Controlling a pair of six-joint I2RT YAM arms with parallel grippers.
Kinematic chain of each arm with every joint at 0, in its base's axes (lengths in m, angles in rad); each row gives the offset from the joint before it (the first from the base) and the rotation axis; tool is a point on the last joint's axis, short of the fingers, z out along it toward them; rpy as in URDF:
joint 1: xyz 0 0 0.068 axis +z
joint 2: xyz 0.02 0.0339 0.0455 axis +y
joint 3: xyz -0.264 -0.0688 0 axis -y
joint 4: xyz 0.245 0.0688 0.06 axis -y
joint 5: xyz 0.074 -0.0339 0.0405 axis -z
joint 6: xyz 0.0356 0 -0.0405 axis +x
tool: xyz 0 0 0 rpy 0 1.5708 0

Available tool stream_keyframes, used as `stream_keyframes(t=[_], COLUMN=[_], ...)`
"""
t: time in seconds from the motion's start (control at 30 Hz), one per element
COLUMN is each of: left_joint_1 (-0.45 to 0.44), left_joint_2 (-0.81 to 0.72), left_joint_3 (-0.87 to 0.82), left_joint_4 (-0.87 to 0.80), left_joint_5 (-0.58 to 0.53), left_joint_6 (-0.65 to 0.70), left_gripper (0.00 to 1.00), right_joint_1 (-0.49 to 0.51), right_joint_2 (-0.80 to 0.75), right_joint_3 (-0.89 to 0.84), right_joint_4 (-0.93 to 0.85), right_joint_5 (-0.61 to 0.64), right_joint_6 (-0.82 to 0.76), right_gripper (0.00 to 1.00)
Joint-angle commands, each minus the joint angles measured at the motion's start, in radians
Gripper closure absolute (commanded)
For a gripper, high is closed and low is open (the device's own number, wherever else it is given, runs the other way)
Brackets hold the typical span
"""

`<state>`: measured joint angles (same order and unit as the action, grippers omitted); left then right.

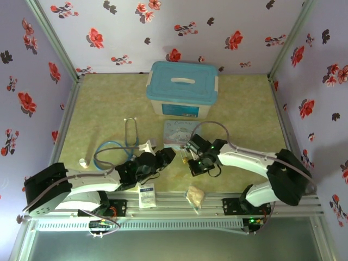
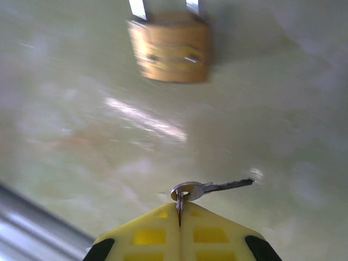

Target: Unlock the padlock with the key

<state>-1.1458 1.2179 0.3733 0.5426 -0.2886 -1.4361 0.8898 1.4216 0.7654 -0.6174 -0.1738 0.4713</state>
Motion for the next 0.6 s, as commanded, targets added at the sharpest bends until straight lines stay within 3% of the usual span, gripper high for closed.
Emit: stream_keyframes(t=[0.0,0.2,0.43,0.57], left_joint_1=[0.006,0.005,-0.001,-0.001], left_joint_2=[-0.029,-0.031,-0.023,-0.027], left_joint_3=[0.025,0.019,0.029,0.033], left_joint_4=[-0.115,-0.103,-0.102,-0.1], left_joint_5=[-0.035,-0.034,-0.033,-0.032], left_joint_6=[0.075,0.077,0.086,0.09], left_gripper=[0.64,0.64,0.63,0.63], right_joint_1=[0.013,0.013,0.013,0.013], right_joint_2=[0.052,0.115,0.058,-0.008], right_joint_3=[0.036,0.055,0.034,0.012], right_joint_4=[-0.132,-0.175,-0.153,-0.144], right_joint_5=[0.136,0.196,0.194,0.237], right_joint_6=[0.0,-0.006,0.029,0.085], right_gripper=[1.0,0.97,0.68,0.64])
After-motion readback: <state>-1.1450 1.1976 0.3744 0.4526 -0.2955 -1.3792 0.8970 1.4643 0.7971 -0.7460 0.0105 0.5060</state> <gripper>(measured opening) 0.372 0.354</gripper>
